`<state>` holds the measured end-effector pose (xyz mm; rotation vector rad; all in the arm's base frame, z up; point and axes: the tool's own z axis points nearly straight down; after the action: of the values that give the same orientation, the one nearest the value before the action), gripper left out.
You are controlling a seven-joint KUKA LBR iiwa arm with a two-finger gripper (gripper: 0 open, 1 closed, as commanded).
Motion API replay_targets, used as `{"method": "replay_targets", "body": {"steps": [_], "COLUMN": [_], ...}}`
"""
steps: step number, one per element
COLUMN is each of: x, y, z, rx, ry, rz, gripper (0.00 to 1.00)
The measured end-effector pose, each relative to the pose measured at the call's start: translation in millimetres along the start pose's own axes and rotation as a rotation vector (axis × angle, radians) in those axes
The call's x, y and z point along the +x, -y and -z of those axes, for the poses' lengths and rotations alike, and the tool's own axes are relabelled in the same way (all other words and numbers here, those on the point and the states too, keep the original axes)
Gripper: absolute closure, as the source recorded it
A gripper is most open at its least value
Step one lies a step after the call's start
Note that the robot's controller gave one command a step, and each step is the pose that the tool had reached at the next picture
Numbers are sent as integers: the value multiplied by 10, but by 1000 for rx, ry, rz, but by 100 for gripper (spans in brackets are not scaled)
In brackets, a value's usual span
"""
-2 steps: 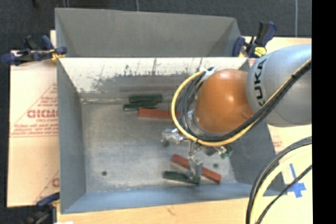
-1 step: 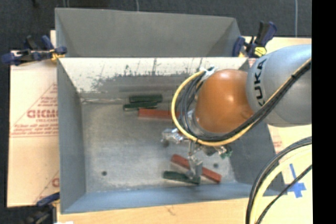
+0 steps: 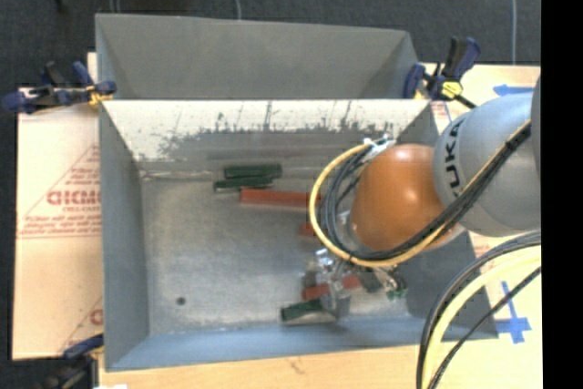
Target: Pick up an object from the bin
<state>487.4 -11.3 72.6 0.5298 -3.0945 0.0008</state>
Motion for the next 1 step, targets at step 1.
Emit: {"method": "replay_targets", "body": {"steps": [1], "x": [0], "y": [0], "z": [0], "rx": [0], "ry": [0], "rz": [-1], "gripper": [100]}}
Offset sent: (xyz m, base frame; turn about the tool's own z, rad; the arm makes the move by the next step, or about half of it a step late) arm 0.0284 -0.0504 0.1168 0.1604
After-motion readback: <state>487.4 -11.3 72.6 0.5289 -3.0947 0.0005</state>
